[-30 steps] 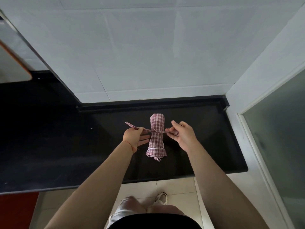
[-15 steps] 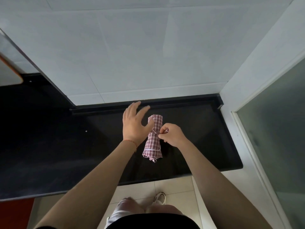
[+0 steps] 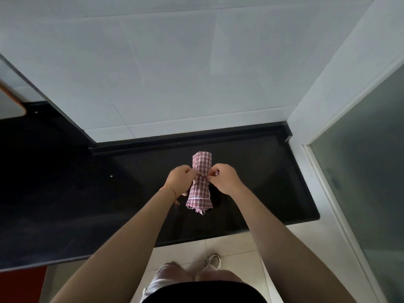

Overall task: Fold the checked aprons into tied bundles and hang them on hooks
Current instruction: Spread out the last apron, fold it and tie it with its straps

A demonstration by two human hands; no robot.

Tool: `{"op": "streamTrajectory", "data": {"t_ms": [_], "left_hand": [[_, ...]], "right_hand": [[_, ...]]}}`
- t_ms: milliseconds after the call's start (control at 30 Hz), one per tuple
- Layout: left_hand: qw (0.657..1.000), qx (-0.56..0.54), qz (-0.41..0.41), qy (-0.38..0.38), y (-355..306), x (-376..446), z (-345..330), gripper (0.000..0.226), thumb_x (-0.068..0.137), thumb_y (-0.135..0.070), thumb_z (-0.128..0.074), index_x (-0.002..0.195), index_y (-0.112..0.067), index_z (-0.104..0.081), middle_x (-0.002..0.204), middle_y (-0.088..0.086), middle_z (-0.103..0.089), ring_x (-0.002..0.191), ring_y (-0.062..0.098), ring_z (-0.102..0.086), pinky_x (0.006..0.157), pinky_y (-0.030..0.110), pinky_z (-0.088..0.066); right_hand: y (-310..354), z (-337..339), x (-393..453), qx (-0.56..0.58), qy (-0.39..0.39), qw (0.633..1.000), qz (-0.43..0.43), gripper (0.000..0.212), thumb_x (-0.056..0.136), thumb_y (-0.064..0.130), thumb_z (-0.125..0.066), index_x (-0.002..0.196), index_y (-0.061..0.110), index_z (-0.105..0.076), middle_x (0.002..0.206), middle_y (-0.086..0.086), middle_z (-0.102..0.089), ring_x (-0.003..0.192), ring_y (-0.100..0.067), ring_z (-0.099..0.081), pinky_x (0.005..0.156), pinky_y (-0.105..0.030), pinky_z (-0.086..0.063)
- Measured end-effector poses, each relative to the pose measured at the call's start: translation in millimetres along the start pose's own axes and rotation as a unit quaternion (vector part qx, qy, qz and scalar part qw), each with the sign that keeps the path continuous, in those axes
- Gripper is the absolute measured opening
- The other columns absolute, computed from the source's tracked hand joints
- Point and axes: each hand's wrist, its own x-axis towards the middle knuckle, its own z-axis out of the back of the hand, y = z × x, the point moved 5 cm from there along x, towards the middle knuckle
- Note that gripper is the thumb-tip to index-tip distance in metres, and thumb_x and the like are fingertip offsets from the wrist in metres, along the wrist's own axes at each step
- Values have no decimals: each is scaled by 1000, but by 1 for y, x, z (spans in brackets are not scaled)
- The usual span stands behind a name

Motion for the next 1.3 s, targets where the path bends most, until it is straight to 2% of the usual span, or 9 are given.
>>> {"op": "streamTrajectory", "data": {"t_ms": [200, 367, 567, 733, 867, 967, 1033, 1133, 1300], "left_hand": [[993, -95, -48, -47, -6, -7, -5, 15, 101, -19, -54, 103, -13, -68, 84, 6, -69, 61, 11, -59, 56, 22, -52], [984, -171, -46, -27, -5, -9, -15, 24, 99, -5, -55, 121, -8, -64, 86, 6, -70, 66, 5, -67, 59, 16, -53], [988, -129, -65, -57, -6, -2, -12, 25, 97, -15, -62, 121, -15, -68, 96, -4, -68, 78, 5, -63, 65, 14, -50], [992, -100, -61, -48, 0, -2, -17, 19, 97, -15, -61, 112, -19, -72, 91, -3, -70, 72, 6, -63, 57, 13, -48], [978, -189, -61, -61, 4, -7, -13, 34, 96, -9, -61, 129, -17, -58, 96, 3, -71, 90, 17, -70, 77, 26, -59], [979, 7, -70, -192, 11, -14, 2, 43, 91, -5, -61, 131, -18, -57, 131, 5, -53, 127, 24, -48, 102, 37, -46], [938, 149, -166, -264, 1, -23, 10, 46, 82, 0, -62, 124, -18, -62, 142, 6, -46, 137, 27, -37, 111, 46, -34], [924, 246, -271, -110, -9, -22, -7, 38, 81, -5, -63, 116, -21, -64, 123, -2, -59, 123, 19, -51, 112, 41, -35], [976, 195, -98, -14, 14, -15, -8, 13, 91, -25, -64, 101, -24, -55, 90, -2, -64, 83, 15, -60, 73, 28, -53]], "right_hand": [[1, -1, 0, 1, -4, 1000, 1, 16, 96, 18, -63, 112, 15, -66, 118, -2, -64, 107, -15, -59, 89, -27, -46], [-2, -1, -2, 9, -6, 1000, 6, 18, 97, 18, -62, 114, 15, -67, 115, -2, -65, 103, -14, -60, 84, -25, -46], [4, 4, -6, 78, 15, 996, 30, 10, 95, 17, -64, 104, 18, -69, 99, 4, -66, 90, -12, -64, 72, -20, -51], [13, 13, -9, 97, 0, 994, 45, 12, 90, 17, -71, 89, 27, -63, 100, 4, -63, 96, -16, -65, 87, -37, -58], [14, 12, -7, 99, 2, 994, 37, 13, 92, 15, -69, 92, 26, -63, 101, 3, -64, 96, -17, -66, 89, -38, -58], [11, 11, -6, 112, -7, 994, 21, 12, 94, 13, -66, 96, 25, -63, 101, -1, -65, 89, -15, -67, 79, -28, -58], [11, 10, -5, 115, -10, 993, 19, 12, 94, 13, -65, 96, 24, -63, 101, -2, -66, 87, -15, -66, 76, -27, -57], [11, 8, -4, 112, -7, 994, 17, 10, 94, 15, -65, 96, 25, -63, 98, 1, -65, 89, -17, -66, 81, -32, -59], [8, 9, -7, 139, -19, 990, 1, 11, 96, 12, -64, 99, 23, -63, 99, -1, -67, 71, -7, -68, 61, -15, -54]]}}
